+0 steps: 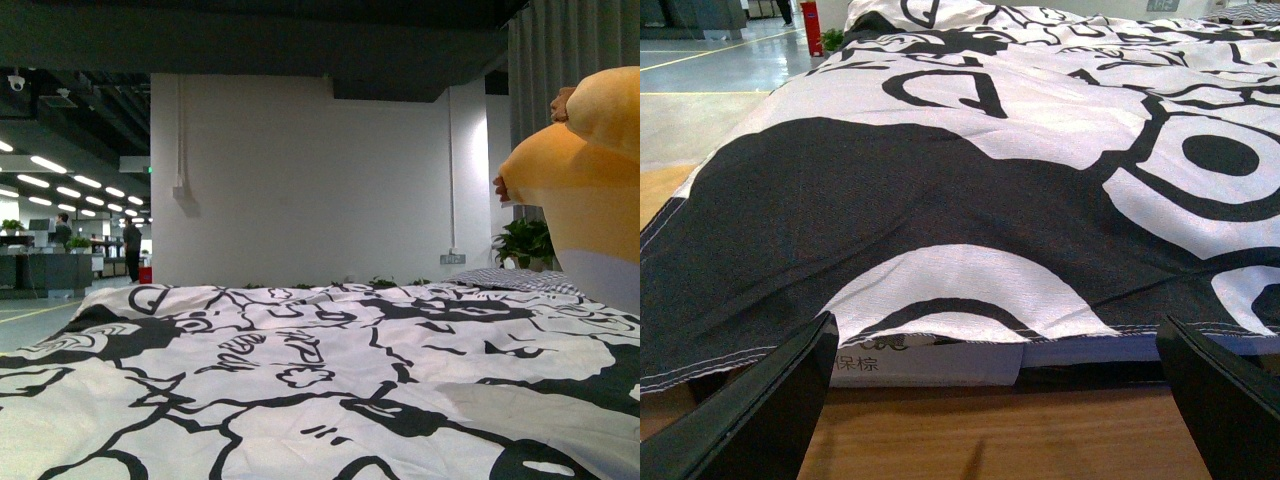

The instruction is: Put away toys

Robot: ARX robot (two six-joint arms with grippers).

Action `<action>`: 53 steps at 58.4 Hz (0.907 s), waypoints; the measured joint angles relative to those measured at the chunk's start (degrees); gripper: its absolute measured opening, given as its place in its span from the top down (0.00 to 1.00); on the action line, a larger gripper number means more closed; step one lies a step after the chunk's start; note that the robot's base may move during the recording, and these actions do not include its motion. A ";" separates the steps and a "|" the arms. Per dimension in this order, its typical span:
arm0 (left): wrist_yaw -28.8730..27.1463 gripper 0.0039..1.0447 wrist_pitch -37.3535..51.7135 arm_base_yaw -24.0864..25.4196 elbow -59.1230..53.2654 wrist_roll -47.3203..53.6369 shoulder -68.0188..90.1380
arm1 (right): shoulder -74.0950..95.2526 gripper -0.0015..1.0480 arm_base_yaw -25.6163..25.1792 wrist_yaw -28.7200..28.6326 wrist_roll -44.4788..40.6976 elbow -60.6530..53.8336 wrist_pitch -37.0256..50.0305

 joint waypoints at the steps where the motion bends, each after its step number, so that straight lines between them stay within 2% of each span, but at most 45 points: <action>1: -0.02 0.06 0.00 0.00 0.00 0.00 -0.02 | -0.57 0.93 0.02 0.44 -2.69 -0.98 -0.15; 7: 0.00 0.06 0.00 0.00 0.00 0.00 0.00 | -3.23 0.93 0.17 1.81 -9.25 -6.86 1.11; 15: 0.00 0.06 0.00 0.00 0.00 0.00 0.00 | -6.56 0.93 0.26 1.60 -12.35 -12.94 3.61; 53: 0.00 0.06 0.00 0.00 0.00 -0.02 -0.02 | -17.33 0.93 0.26 1.62 -13.75 -26.45 7.41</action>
